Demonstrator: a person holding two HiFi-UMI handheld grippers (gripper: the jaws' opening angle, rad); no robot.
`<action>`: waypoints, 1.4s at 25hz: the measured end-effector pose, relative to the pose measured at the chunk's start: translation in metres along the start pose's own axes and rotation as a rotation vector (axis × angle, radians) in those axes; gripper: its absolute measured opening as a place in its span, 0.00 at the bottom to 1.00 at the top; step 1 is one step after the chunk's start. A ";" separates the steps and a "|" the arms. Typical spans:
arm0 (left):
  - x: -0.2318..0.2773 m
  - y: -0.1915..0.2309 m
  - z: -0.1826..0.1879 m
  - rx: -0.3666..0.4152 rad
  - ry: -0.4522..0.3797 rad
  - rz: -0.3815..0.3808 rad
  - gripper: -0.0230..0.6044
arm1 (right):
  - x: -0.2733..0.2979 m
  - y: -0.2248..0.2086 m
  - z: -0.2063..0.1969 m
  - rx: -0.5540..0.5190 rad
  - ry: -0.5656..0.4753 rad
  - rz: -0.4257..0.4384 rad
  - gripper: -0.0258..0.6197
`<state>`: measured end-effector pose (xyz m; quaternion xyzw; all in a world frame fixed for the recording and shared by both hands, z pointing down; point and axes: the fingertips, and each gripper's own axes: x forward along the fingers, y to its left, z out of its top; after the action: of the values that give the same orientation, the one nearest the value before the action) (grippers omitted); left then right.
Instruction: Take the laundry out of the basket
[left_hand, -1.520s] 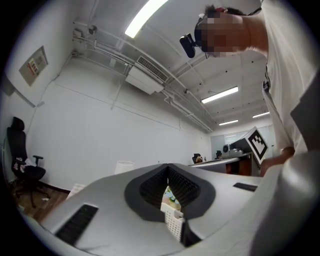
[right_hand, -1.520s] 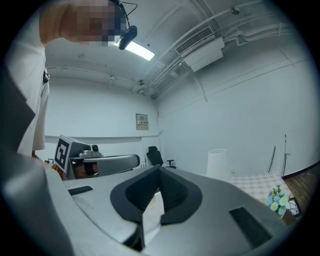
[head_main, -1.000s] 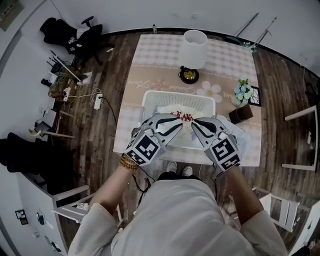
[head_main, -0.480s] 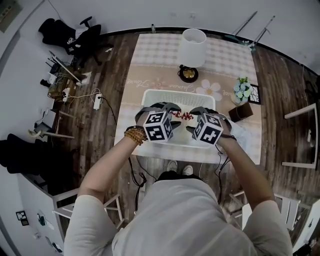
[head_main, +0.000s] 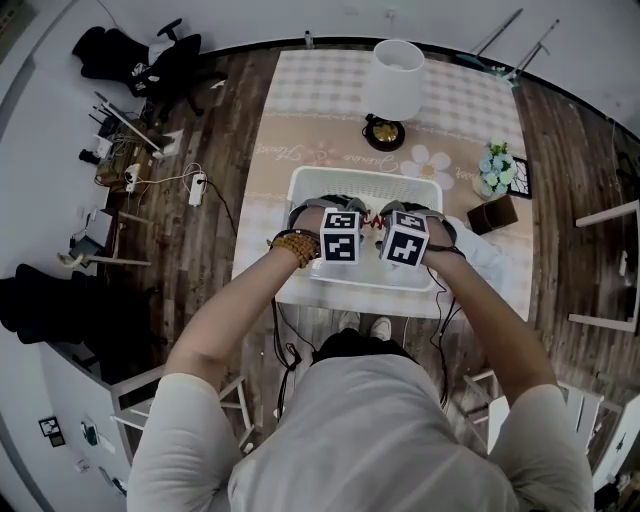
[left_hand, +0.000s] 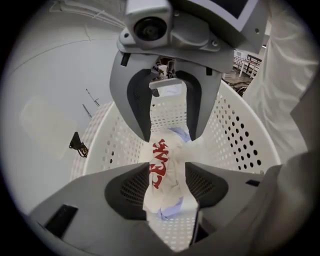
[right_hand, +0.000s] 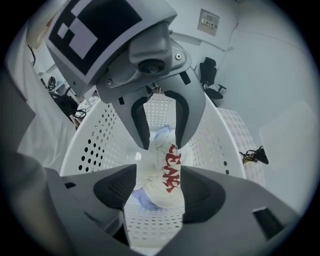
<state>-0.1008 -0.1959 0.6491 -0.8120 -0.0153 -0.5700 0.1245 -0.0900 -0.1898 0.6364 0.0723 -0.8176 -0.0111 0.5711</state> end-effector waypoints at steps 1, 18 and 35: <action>0.005 0.000 -0.003 -0.002 0.007 -0.006 0.44 | 0.006 0.000 -0.001 -0.001 0.008 0.007 0.50; 0.097 -0.007 -0.054 -0.028 0.118 -0.096 0.44 | 0.115 0.001 -0.037 -0.035 0.176 0.078 0.50; 0.127 -0.006 -0.068 -0.029 0.104 -0.101 0.32 | 0.156 -0.010 -0.051 -0.010 0.155 0.033 0.41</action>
<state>-0.1198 -0.2195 0.7901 -0.7811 -0.0418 -0.6172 0.0845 -0.0939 -0.2170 0.7989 0.0568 -0.7719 -0.0001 0.6332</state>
